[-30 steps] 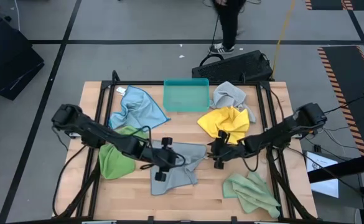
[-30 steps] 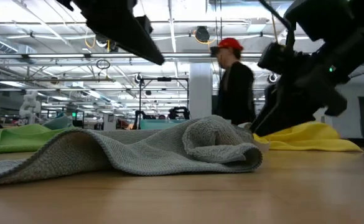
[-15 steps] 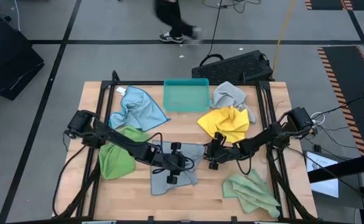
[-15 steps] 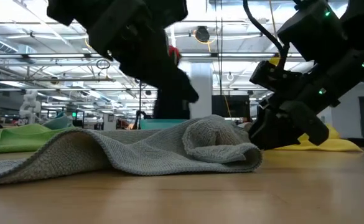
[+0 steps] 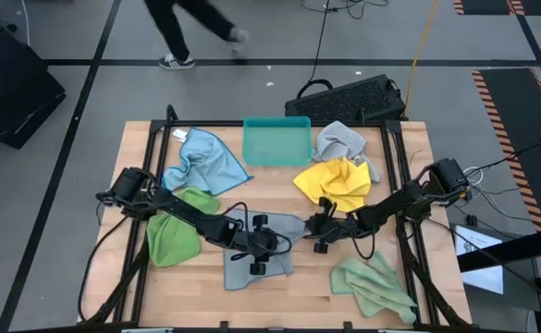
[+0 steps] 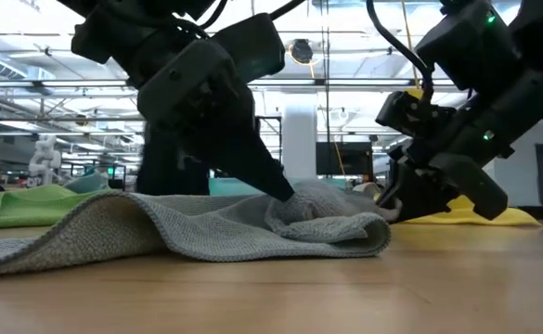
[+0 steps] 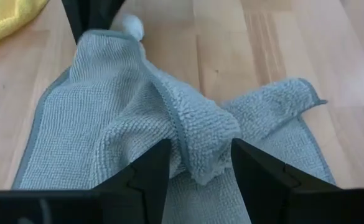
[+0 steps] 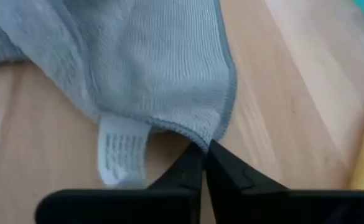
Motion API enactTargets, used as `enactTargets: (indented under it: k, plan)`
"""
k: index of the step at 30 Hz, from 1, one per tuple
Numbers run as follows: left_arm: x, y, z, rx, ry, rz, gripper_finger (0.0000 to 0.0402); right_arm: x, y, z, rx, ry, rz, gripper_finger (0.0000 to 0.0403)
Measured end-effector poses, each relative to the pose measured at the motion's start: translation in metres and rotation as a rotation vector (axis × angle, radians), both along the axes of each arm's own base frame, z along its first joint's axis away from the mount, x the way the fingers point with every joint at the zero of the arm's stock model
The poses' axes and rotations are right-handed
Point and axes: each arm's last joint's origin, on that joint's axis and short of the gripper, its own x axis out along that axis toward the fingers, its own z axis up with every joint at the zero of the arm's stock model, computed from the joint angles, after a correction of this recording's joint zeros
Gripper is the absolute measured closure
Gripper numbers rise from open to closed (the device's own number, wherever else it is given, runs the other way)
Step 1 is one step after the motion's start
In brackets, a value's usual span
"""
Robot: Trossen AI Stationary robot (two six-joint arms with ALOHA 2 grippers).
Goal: Fold microfiber towels
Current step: Fold the dark gray microfiber cloth
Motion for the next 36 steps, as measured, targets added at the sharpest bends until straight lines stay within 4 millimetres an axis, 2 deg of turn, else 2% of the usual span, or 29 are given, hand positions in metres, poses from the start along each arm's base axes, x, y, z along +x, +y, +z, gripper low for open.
enactTargets:
  k: [7, 15, 21, 25, 29, 36]
  plan:
    - [-0.003, -0.006, 0.000, -0.062, 0.018, -0.009, 0.0227, -0.011, 0.005, 0.019, 0.051, -0.002, -0.025, 0.0400]
    - [-0.001, -0.008, 0.025, -0.073, -0.112, 0.039, 0.0227, -0.018, 0.019, 0.044, 0.120, -0.108, 0.021, 0.0400]
    - [-0.009, -0.029, 0.034, -0.115, -0.158, 0.008, 0.0227, -0.023, 0.026, 0.063, 0.144, -0.205, 0.027, 0.0400]
    - [-0.014, -0.049, 0.028, -0.116, -0.179, 0.014, 0.0227, -0.028, 0.031, 0.071, 0.161, -0.287, -0.055, 0.0399]
    - [-0.022, -0.070, 0.013, -0.097, -0.170, 0.008, 0.0227, -0.031, 0.041, 0.075, 0.191, -0.348, -0.080, 0.0399]
    - [-0.035, -0.083, -0.031, -0.042, 0.006, 0.030, 0.0227, -0.034, 0.063, 0.089, 0.255, -0.416, -0.014, 0.0399]
